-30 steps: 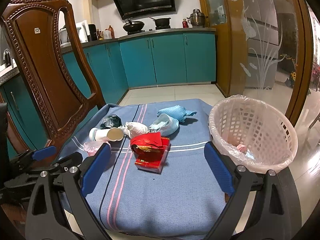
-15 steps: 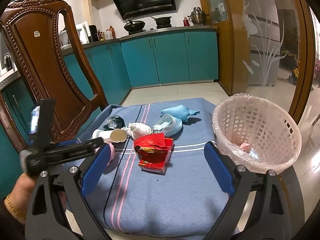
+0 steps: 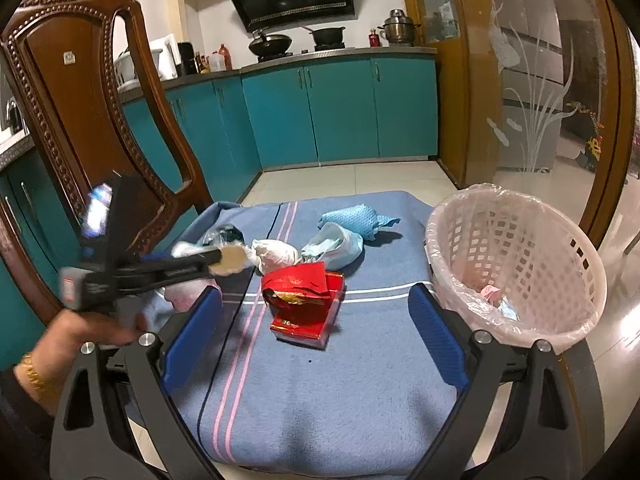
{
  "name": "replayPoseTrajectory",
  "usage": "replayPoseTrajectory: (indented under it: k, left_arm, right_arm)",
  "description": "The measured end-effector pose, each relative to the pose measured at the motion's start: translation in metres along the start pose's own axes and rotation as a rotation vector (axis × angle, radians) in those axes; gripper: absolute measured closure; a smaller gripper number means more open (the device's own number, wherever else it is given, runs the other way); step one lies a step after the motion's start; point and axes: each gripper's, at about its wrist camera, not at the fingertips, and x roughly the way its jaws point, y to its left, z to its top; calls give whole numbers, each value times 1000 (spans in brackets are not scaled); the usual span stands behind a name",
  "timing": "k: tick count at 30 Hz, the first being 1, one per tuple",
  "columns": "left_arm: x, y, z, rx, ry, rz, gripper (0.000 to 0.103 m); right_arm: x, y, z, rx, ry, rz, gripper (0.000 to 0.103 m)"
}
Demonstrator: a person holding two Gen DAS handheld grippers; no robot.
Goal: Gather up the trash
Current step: 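Grasp the white striped paper cup with the left gripper while the right grasps the white crumpled tissue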
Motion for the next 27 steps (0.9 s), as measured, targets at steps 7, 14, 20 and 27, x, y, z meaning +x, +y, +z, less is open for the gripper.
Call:
replayPoseTrajectory:
  k: [7, 14, 20, 27]
  left_arm:
    - [-132, -11, -21, 17, -314, 25, 16]
    - [-176, -23, -44, 97, -507, 87, 16]
    - [-170, -10, -37, 24, -480, 43, 16]
    - [-161, 7, -34, -9, -437, 19, 16]
  right_arm:
    - [50, 24, 21, -100, 108, 43, 11]
    - [143, 68, 43, -232, 273, -28, 16]
    - [231, 77, 43, -244, 527, -88, 56]
    - [151, 70, 74, -187, 293, 1, 71]
